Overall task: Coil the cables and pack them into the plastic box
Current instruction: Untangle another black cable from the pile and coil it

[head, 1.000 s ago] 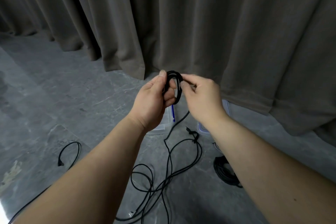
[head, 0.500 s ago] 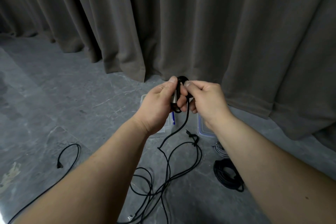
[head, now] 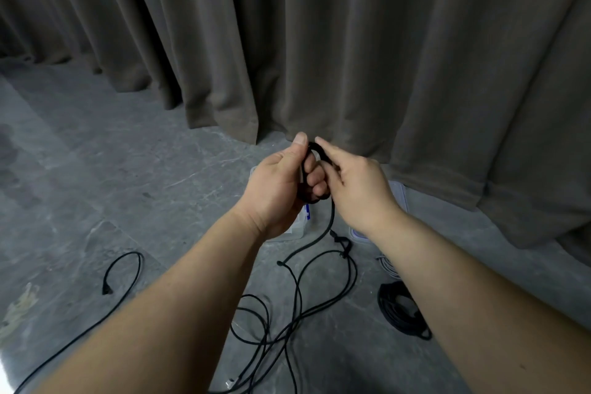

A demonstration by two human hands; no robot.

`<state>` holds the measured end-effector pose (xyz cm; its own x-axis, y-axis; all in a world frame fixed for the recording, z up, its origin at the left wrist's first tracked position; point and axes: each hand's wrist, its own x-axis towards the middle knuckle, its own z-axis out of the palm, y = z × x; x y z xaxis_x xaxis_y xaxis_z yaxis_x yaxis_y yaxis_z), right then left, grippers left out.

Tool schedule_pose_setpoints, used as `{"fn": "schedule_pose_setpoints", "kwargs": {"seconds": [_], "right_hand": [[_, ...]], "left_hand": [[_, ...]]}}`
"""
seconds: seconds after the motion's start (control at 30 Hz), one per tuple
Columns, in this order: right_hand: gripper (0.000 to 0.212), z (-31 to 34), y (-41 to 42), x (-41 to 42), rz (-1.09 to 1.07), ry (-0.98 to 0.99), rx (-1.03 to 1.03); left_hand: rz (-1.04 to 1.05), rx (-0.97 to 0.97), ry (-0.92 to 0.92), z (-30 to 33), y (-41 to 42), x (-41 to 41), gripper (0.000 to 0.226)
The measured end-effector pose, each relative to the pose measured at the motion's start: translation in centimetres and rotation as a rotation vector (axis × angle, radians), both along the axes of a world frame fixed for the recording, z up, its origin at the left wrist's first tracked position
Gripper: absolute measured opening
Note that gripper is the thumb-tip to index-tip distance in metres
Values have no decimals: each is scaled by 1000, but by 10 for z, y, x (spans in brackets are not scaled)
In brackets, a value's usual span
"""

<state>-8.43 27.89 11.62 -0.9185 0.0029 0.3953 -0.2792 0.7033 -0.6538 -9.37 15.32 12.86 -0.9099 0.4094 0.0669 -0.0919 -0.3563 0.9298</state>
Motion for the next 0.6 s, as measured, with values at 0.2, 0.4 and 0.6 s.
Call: {"fn": "schedule_pose_setpoints", "kwargs": {"seconds": [0.2,0.4,0.6], "right_hand": [[27,-9,6,-7,12,107,-85],[31,-17,15,-12,-12,66,-123],[35,-10,8,-13,35,-118,-216]], "left_hand": [[-29,-100,55,2,-3,-1,38],[-27,-254,6,0,-3,-1,42],[52,-150,-1,0,2,-2,41]]}}
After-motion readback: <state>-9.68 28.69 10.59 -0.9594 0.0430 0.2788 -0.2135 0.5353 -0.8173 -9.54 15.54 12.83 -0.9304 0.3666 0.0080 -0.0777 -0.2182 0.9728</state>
